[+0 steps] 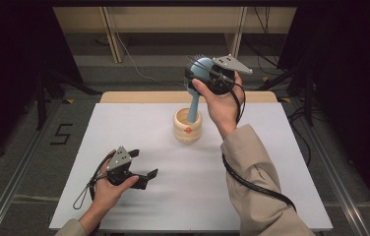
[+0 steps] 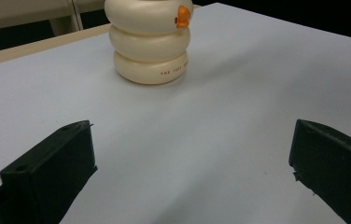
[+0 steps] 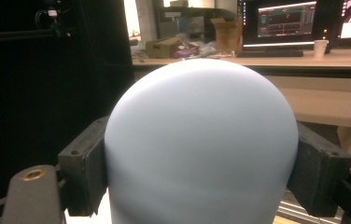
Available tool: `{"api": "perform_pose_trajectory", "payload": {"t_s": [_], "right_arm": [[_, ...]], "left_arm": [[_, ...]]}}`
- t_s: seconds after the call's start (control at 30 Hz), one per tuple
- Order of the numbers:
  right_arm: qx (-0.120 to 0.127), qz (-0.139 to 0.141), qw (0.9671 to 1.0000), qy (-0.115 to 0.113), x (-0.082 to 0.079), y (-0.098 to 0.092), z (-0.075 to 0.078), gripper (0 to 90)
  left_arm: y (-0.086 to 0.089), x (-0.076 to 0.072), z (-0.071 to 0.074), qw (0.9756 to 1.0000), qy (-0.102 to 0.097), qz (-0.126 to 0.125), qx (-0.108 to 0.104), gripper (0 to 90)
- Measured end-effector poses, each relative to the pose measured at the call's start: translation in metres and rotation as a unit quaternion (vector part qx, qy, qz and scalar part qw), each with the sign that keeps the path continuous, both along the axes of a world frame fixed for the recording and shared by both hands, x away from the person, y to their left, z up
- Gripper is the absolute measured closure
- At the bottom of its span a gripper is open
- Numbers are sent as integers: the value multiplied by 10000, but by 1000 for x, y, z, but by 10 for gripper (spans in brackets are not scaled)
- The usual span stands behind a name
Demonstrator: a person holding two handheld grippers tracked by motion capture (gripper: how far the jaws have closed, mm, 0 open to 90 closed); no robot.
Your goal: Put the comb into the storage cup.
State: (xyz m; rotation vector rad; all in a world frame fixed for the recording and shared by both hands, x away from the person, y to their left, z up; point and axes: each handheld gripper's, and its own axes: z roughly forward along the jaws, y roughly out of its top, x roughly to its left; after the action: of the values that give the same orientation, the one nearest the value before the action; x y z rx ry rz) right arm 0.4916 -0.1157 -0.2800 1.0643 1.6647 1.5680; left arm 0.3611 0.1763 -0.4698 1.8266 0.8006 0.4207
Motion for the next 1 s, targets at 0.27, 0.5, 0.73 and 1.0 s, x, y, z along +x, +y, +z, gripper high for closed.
{"api": "perform_pose_trajectory", "payload": {"t_s": [0.27, 0.5, 0.73, 1.0], "right_arm": [[-4, -30, 10000, 11, 2, 0, -1, 202], [-2, -48, 10000, 24, 4, 0, -2, 202], [-9, -71, 10000, 22, 7, 1, -2, 202], [-20, -84, 10000, 16, 9, 2, -2, 202]], "left_arm": [[0, 0, 0, 10000, 0, -6, 6, 0], [0, 0, 0, 10000, 11, -17, 17, 0], [0, 0, 0, 10000, 9, -12, 15, 0], [0, 0, 0, 10000, 1, -7, 16, 0]]}}
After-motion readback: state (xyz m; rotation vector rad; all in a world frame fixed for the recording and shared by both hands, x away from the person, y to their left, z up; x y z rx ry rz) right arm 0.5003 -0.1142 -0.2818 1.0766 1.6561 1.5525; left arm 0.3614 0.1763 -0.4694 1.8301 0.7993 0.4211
